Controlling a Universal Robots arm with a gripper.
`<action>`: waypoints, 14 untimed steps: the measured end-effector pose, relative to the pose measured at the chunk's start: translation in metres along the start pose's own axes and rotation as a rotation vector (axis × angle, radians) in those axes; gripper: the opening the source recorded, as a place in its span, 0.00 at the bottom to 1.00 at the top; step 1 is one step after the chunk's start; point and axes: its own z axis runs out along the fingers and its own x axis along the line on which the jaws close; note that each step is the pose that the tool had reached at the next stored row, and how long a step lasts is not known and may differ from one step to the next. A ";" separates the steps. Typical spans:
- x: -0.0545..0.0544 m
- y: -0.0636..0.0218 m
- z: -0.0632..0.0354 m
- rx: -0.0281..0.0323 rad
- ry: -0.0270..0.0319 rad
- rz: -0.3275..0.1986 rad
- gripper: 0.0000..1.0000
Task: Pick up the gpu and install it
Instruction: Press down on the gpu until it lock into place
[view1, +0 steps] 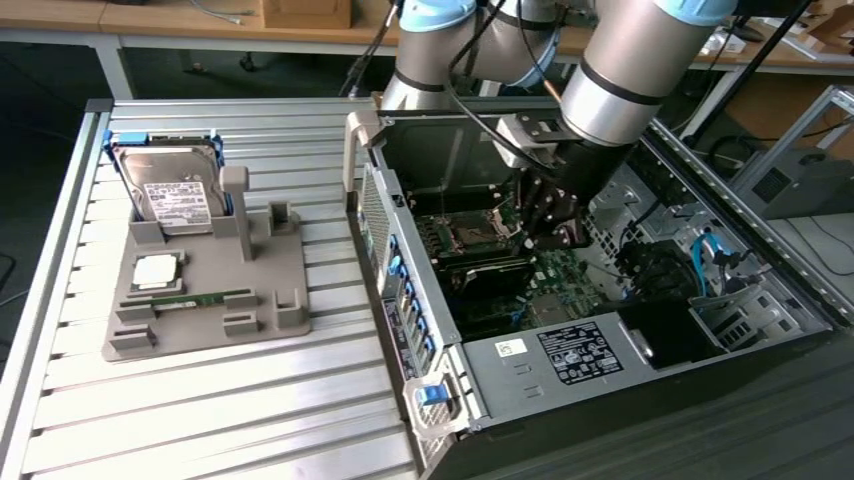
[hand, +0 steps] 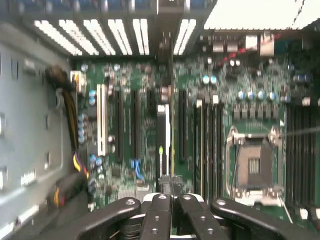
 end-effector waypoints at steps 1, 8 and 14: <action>-0.001 0.0040 0.0009 0.0001 -0.0001 0.000 0.11; -0.006 0.0320 0.0112 0.0008 -0.0001 0.000 0.11; -0.015 0.0502 0.0180 0.0009 -0.0001 -0.001 0.11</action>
